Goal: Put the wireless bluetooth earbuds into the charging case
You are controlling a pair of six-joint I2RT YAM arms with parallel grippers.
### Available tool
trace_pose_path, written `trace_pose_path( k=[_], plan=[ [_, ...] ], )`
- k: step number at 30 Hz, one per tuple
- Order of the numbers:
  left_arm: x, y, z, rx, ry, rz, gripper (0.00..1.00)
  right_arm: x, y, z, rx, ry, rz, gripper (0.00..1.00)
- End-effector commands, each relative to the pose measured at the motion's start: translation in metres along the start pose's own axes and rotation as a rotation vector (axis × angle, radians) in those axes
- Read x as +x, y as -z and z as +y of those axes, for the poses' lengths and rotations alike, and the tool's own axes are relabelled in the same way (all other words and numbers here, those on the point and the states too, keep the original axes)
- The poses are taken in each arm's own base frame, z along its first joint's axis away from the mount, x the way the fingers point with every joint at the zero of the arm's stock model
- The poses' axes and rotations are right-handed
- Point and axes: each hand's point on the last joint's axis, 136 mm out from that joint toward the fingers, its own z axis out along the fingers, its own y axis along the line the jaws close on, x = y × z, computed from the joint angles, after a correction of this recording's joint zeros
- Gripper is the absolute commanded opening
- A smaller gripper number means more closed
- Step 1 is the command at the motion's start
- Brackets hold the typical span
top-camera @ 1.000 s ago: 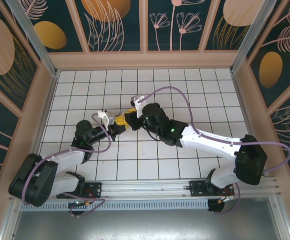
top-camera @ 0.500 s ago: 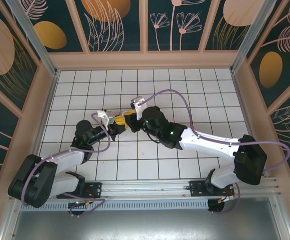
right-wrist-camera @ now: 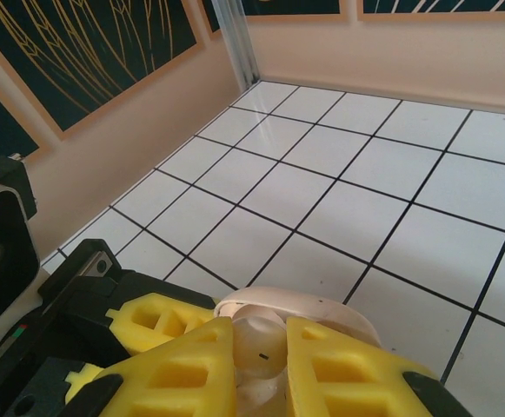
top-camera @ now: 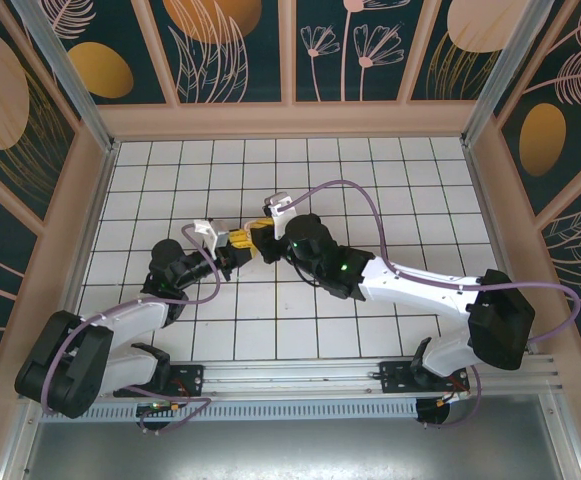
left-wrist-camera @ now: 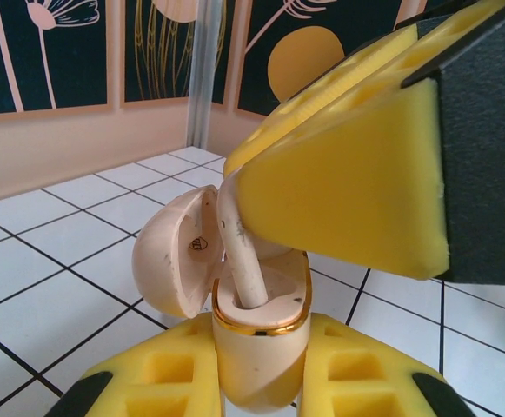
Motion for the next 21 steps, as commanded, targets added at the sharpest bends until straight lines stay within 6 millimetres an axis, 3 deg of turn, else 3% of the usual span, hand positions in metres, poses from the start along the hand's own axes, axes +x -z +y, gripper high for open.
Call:
trace_pose_path(
  k=[1,21],
  plan=[
    [-0.036,-0.002,-0.007,0.023,-0.068,-0.093,0.15,0.022,-0.003,0.005,-0.019,0.048,0.055,0.18],
    [-0.042,0.001,-0.009,0.017,-0.071,-0.1,0.15,0.04,0.0,0.011,-0.031,0.174,0.105,0.18]
  ],
)
